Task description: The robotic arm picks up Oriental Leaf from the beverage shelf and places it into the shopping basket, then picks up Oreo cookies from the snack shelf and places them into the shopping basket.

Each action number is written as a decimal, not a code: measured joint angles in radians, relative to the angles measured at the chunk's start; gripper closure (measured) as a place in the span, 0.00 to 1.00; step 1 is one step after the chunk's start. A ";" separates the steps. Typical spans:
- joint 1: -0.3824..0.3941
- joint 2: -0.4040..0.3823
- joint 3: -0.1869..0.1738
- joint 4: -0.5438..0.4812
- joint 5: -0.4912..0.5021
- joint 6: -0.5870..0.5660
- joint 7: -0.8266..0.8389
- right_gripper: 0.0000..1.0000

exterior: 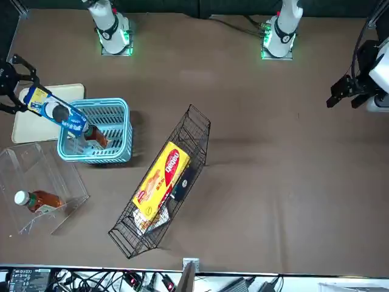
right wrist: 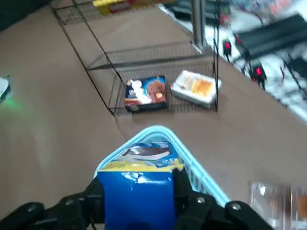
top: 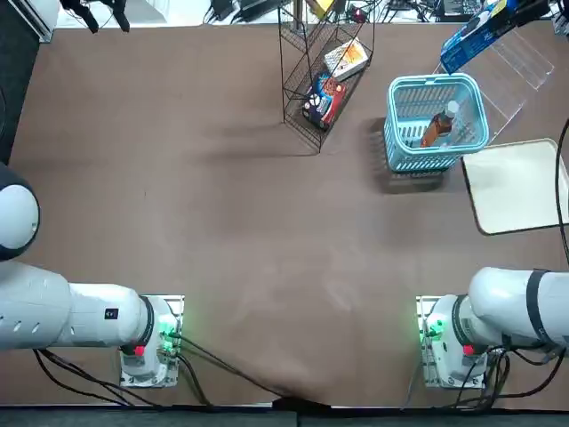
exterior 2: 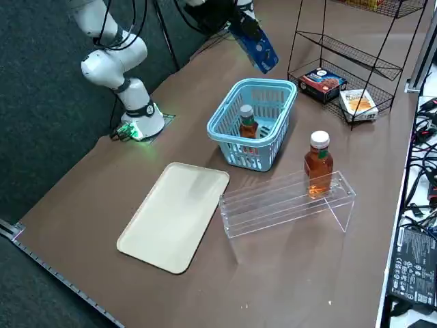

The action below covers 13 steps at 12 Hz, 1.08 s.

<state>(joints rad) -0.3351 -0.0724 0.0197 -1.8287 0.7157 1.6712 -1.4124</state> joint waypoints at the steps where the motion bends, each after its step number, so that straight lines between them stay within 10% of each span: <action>1: 0.005 -0.018 0.021 0.023 -0.076 -0.006 0.150 0.41; 13: 0.025 -0.155 0.379 0.028 -0.521 0.003 1.109 0.41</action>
<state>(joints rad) -0.3105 -0.2277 0.3985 -1.8008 0.1948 1.6740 -0.3031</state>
